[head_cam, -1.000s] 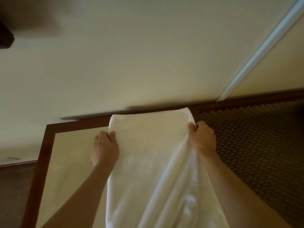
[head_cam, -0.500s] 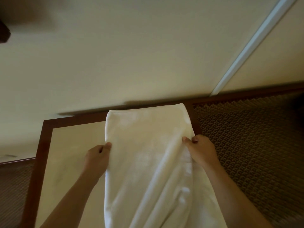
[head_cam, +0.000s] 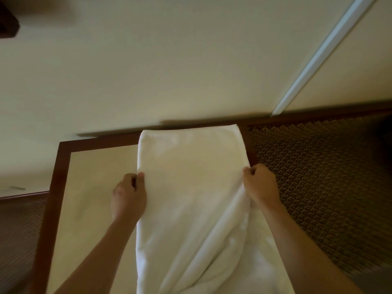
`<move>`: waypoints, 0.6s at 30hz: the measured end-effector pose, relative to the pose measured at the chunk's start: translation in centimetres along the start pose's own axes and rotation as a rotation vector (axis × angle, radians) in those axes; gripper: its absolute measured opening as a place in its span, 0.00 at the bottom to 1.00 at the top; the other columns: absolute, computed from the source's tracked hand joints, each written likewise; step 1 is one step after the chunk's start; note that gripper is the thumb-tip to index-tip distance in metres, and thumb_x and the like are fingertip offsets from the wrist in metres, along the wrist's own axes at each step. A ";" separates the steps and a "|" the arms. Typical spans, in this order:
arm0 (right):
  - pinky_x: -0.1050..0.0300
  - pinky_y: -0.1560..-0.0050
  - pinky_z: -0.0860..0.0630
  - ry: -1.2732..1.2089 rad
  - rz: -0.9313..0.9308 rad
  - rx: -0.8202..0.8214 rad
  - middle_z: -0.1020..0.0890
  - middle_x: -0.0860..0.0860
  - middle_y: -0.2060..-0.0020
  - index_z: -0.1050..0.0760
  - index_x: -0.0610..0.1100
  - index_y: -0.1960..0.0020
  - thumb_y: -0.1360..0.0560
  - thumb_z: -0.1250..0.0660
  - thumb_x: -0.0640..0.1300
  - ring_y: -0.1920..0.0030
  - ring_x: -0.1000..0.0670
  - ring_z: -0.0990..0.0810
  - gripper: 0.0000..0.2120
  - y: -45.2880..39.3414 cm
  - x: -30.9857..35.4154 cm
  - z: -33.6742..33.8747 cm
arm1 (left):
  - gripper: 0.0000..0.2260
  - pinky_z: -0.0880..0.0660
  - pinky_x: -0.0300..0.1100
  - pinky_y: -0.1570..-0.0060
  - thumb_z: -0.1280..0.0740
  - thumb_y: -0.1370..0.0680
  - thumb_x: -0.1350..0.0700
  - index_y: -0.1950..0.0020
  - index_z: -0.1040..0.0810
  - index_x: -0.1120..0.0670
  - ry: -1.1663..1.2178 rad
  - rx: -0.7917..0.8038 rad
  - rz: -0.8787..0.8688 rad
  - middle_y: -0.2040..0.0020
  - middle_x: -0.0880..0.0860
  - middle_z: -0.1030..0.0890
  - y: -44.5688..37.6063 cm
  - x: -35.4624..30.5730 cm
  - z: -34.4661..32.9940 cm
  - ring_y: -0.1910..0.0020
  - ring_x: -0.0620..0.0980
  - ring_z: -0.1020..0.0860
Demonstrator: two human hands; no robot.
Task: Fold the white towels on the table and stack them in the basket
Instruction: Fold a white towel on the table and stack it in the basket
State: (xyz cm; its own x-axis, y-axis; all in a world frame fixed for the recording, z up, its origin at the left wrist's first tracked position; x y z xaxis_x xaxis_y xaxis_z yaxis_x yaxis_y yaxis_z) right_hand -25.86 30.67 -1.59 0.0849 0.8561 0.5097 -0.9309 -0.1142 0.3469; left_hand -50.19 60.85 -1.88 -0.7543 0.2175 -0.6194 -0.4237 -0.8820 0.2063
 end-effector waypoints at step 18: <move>0.49 0.52 0.28 0.022 -0.050 -0.069 0.19 0.39 0.46 0.28 0.39 0.41 0.18 0.37 0.48 0.46 0.37 0.19 0.13 5.3 -2.6 -0.5 | 0.07 0.31 0.49 0.53 0.30 0.19 0.57 0.50 0.22 0.62 -0.005 0.059 0.009 0.56 0.62 0.18 5.5 2.1 0.4 0.53 0.63 0.22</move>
State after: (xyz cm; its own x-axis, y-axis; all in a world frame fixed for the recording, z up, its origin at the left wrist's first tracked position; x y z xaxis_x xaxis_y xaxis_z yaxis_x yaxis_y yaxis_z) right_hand -31.18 28.08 -1.45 0.1243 0.8710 0.4753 -0.9481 -0.0370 0.3158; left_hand -54.28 56.67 -1.71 -0.7609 0.2119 -0.6133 -0.4454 -0.8579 0.2562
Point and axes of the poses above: each hand's wrist, its own y-axis away from the middle knuckle, its own z-axis out of the back of the hand, x = y × z, the point moved 7 cm from there along -y, towards the middle knuckle
